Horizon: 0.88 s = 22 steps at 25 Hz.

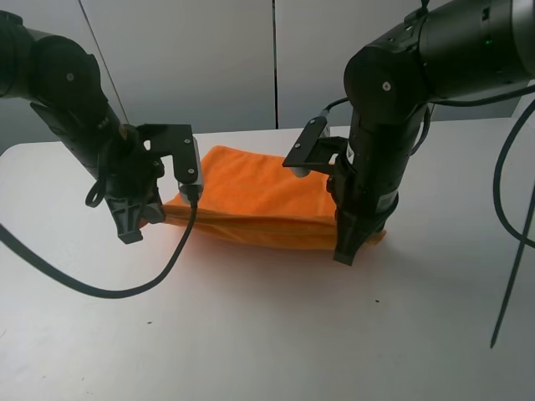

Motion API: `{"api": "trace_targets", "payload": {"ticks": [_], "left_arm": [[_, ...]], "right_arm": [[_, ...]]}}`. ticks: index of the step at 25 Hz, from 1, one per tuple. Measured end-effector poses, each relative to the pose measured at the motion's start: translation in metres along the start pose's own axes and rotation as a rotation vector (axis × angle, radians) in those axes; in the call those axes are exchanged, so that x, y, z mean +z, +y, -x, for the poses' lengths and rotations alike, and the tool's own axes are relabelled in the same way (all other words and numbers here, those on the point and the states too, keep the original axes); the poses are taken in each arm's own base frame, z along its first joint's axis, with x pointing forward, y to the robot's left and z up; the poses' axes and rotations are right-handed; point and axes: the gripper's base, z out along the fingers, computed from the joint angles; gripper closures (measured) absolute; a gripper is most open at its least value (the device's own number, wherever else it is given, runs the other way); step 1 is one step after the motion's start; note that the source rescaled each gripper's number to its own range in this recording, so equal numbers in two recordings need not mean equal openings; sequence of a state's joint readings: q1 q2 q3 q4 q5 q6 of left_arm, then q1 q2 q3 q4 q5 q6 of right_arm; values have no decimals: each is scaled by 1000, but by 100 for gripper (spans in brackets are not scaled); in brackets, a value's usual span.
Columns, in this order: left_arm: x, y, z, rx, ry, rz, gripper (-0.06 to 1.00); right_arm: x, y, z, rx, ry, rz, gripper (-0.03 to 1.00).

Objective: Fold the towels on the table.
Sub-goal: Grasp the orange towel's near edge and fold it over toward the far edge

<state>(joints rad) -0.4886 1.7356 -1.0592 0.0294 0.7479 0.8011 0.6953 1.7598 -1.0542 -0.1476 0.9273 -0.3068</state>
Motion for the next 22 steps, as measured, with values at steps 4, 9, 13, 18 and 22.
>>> {"api": "trace_targets", "payload": {"ticks": [4, 9, 13, 18, 22], "left_arm": [[-6, -2, 8, -63, 10, 19, 94], [-12, 5, 14, -151, -19, 58, 94], [-13, 14, 16, -217, -49, 156, 94], [-20, 25, 21, -233, -65, 234, 94], [-16, 36, 32, -239, -72, 245, 94]], "right_arm": [[-1, -5, -2, -43, 19, -55, 96], [-2, -12, -3, -104, 32, -135, 96], [-4, -18, 0, -141, 19, -189, 96], [-17, -36, 7, -131, -27, -256, 96], [-24, -56, 5, -91, -52, -279, 96]]}}
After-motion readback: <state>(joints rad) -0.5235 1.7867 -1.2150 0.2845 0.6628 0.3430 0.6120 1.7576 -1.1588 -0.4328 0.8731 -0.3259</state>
